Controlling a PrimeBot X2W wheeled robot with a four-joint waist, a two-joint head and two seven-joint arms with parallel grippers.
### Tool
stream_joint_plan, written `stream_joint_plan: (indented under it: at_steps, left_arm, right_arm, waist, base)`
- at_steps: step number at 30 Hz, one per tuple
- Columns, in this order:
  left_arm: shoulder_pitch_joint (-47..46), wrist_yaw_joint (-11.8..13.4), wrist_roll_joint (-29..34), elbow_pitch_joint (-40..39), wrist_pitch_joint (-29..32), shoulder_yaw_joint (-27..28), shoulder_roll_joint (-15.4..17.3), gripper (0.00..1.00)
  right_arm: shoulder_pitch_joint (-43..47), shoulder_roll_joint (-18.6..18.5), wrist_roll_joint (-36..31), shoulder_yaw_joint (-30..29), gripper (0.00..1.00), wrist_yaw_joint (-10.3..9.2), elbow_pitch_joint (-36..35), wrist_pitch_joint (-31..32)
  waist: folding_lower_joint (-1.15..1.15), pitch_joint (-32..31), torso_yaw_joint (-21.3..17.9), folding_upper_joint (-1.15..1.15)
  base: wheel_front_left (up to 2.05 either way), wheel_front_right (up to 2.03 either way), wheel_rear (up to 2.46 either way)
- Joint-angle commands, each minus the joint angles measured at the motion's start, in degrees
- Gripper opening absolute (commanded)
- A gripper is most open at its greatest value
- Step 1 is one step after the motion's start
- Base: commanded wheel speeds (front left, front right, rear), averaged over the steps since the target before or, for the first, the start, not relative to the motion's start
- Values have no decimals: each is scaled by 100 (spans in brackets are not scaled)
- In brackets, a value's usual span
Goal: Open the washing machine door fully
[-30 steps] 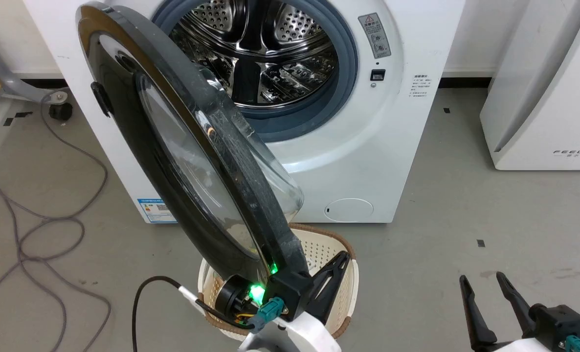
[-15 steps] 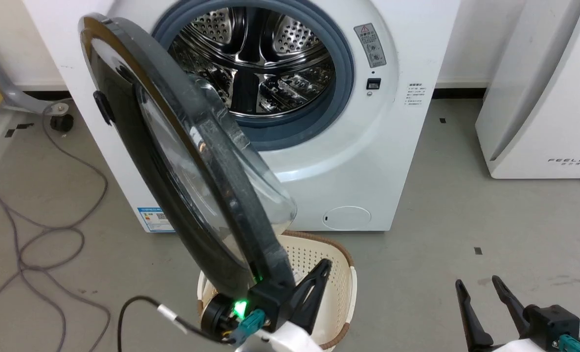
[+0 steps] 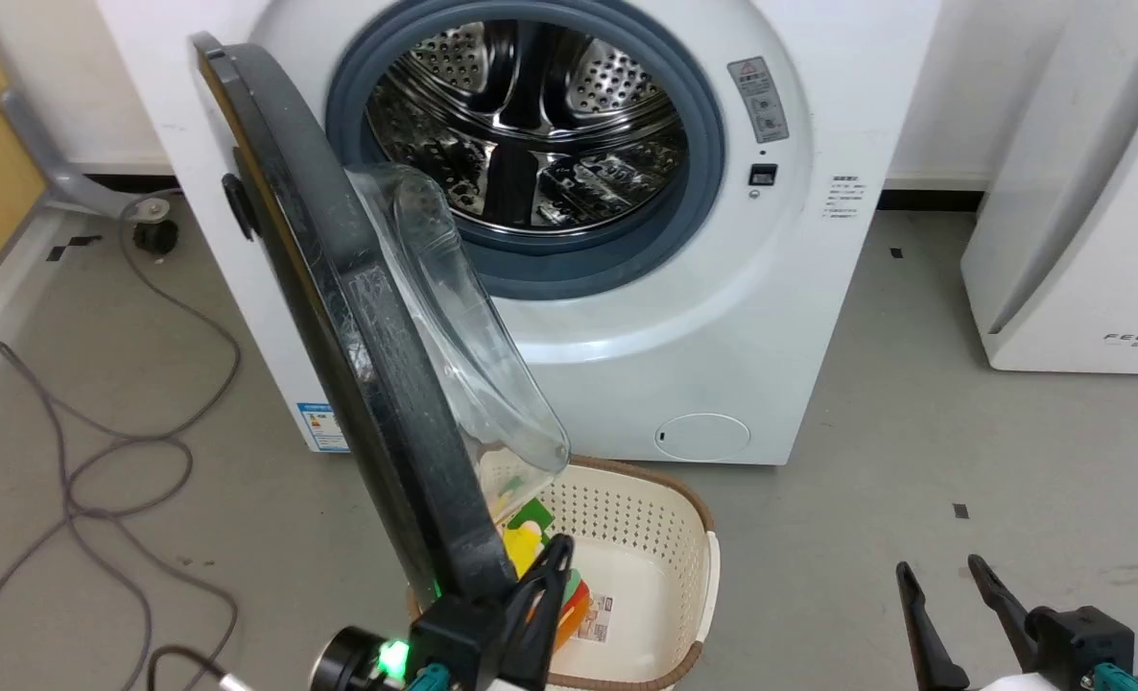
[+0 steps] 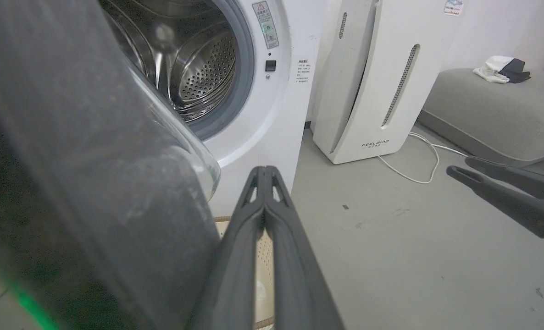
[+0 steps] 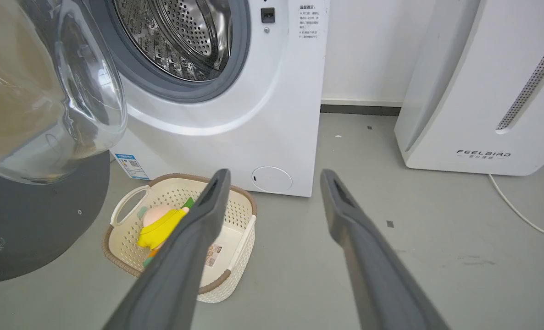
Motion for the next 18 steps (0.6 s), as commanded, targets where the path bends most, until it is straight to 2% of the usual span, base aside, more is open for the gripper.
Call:
stream_joint_plan:
  at_steps: [1, 6, 18]
  left_arm:
    - [90, 60, 28, -50, 15, 52, 37, 0]
    - [378, 363, 67, -559, 83, 203, 128, 0]
    - [896, 867, 5, -1315, 124, 696, 346, 0]
  right_arm:
    - [45, 17, -33, 10, 100, 3, -18, 11]
    - [25, 17, -6, 3, 100, 3, -21, 47]
    - [-47, 17, -4, -49, 100, 3, -11, 56]
  waist:
    - [0, 12, 26, 0]
    - [0, 53, 191, 0]
    - [0, 185, 761, 0]
  base:
    - [0, 0, 0]
    - [0, 0, 0]
    - [0, 0, 0]
